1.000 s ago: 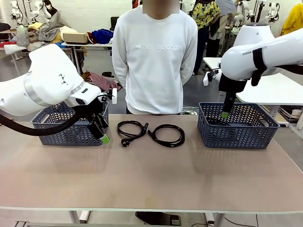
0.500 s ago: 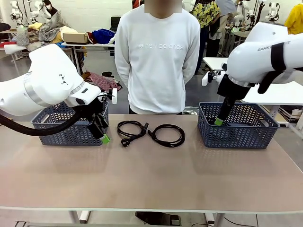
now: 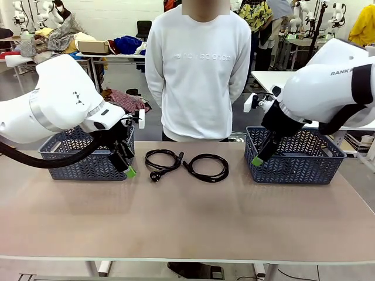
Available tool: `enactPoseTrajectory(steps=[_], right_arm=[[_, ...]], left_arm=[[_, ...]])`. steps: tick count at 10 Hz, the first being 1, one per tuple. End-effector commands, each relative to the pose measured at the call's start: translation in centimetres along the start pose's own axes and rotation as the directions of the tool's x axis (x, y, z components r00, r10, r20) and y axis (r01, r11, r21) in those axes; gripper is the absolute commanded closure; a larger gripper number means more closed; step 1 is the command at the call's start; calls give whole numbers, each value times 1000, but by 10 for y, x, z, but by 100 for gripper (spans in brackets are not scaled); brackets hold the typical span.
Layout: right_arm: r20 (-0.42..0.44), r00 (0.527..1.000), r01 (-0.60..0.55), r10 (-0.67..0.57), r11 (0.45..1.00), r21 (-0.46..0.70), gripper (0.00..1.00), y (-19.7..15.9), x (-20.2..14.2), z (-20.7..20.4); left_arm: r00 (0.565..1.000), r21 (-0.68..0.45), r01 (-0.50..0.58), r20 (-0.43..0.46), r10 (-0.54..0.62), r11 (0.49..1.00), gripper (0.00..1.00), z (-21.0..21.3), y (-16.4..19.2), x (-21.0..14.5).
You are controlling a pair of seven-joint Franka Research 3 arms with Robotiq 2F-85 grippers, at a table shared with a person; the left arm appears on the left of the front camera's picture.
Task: Organize the cables according to human instructions.
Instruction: Pick up a bundle of cables and place it in the basket indicated by the human.
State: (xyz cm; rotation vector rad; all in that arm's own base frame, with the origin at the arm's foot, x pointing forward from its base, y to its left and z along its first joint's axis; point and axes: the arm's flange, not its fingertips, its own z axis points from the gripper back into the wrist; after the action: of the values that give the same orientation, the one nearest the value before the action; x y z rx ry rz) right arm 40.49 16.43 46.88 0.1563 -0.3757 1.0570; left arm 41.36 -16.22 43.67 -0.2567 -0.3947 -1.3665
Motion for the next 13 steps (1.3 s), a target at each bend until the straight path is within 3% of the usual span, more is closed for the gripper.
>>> enactPoseTrajectory(steps=[1, 5, 13], right_arm=[[56, 997, -48, 47, 999, 20, 0, 13, -10, -4], [10, 999, -36, 36, 999, 16, 0, 19, -2, -2], [10, 999, -36, 36, 999, 16, 0, 19, -2, -2]], left_arm=[[1000, 6, -12, 11, 12, 1000, 0, 1, -1, -1], [1000, 6, -12, 11, 12, 1000, 0, 1, -1, -1], [1000, 6, -12, 11, 12, 1000, 0, 1, -1, -1]])
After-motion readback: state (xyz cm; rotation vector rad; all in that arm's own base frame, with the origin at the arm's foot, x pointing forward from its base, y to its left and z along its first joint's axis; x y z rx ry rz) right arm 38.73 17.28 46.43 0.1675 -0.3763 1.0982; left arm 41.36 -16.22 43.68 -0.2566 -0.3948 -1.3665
